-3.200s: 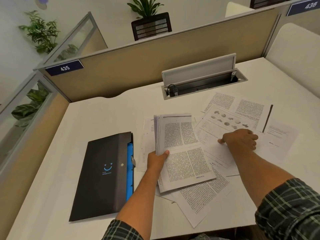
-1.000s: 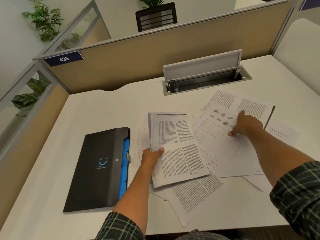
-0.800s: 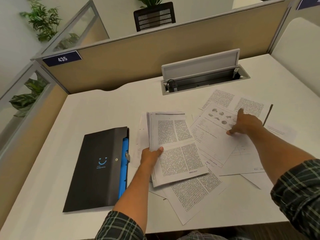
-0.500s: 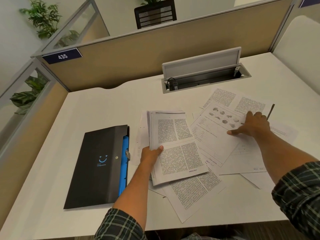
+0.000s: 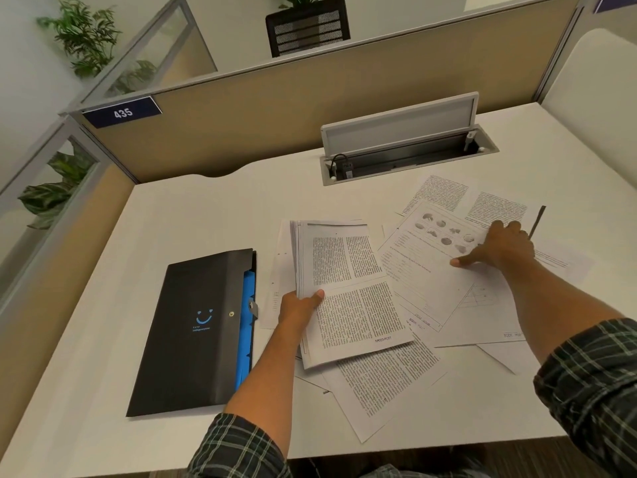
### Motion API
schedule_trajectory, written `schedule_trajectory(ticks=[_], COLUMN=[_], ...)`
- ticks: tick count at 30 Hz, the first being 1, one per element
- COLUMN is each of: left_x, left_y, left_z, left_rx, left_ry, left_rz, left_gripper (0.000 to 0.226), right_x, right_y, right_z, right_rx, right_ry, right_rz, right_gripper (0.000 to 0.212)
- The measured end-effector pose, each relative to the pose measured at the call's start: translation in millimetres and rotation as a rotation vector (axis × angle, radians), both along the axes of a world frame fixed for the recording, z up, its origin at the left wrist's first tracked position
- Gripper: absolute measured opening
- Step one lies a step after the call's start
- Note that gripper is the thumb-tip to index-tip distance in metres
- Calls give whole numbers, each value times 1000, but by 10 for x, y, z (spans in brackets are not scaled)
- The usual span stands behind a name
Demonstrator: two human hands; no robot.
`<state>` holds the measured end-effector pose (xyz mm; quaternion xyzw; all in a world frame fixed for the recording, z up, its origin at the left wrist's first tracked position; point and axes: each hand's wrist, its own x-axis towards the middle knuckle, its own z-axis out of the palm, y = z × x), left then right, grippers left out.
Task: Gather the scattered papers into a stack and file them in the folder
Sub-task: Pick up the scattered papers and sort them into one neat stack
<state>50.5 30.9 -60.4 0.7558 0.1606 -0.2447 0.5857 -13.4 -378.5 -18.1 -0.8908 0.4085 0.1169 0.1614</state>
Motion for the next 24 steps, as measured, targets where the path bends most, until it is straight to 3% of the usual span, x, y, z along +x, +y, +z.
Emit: schedule_trajectory(ticks=[24], left_x=[11], left_y=[-1], left_z=[-13], left_rx=[10], left_ry=[-5], left_rz=[-10], left_gripper=[58], right_x=[7], right_y=[45], right_z=[14], right_rx=[126], right_ry=[-95], right_rz=[-86], right_gripper=[121])
